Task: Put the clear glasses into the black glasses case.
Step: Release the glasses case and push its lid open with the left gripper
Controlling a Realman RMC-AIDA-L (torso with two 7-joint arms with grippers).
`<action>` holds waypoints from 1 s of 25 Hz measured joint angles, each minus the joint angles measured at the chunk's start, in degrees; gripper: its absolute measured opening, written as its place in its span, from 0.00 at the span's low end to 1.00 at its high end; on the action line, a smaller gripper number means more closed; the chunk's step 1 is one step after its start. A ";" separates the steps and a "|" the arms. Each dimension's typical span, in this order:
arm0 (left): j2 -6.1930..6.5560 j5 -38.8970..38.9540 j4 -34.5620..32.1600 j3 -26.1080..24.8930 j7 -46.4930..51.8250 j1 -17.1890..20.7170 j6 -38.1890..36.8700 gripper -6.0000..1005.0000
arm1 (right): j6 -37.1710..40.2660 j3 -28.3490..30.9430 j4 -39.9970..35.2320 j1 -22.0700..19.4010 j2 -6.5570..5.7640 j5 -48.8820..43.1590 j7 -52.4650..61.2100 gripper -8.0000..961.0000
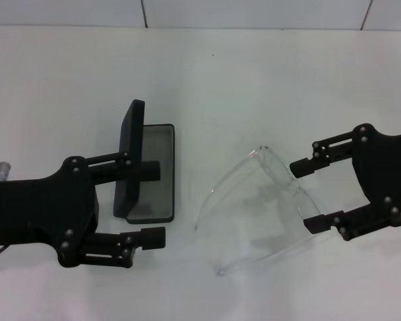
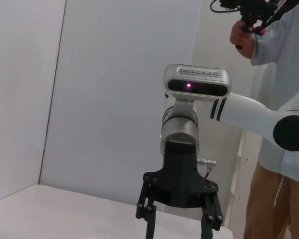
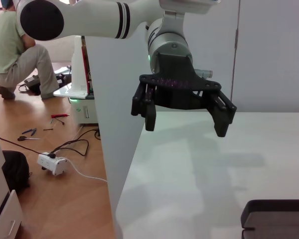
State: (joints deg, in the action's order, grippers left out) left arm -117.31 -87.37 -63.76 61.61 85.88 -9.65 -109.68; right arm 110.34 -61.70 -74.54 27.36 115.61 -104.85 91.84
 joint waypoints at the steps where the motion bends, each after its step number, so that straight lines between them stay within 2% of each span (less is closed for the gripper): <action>1: -0.01 0.00 0.02 0.00 -0.04 -0.02 0.00 0.86 | -0.03 0.00 0.02 0.00 0.03 0.00 -0.04 0.72; 13: -0.36 0.04 0.22 -1.40 -0.79 -0.08 0.00 0.85 | -0.81 0.11 0.14 -0.70 0.05 0.12 -0.18 0.72; 16: -0.98 1.18 0.06 -2.84 -0.20 -0.13 0.13 0.85 | -1.48 0.03 0.77 -1.08 0.09 0.19 -0.20 0.72; 19: -2.15 4.78 0.36 -5.85 1.72 0.34 0.17 0.85 | -2.14 0.51 2.26 -1.53 0.14 0.68 -0.23 0.72; 25: -2.19 9.50 -2.13 -7.10 11.78 -0.92 0.65 0.85 | -2.93 4.15 3.66 -4.56 0.07 3.39 -0.66 0.72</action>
State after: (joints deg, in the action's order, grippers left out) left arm -119.50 -77.88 -65.89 54.51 97.67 -10.57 -109.03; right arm 107.41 -57.54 -70.88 22.81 115.68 -101.46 91.18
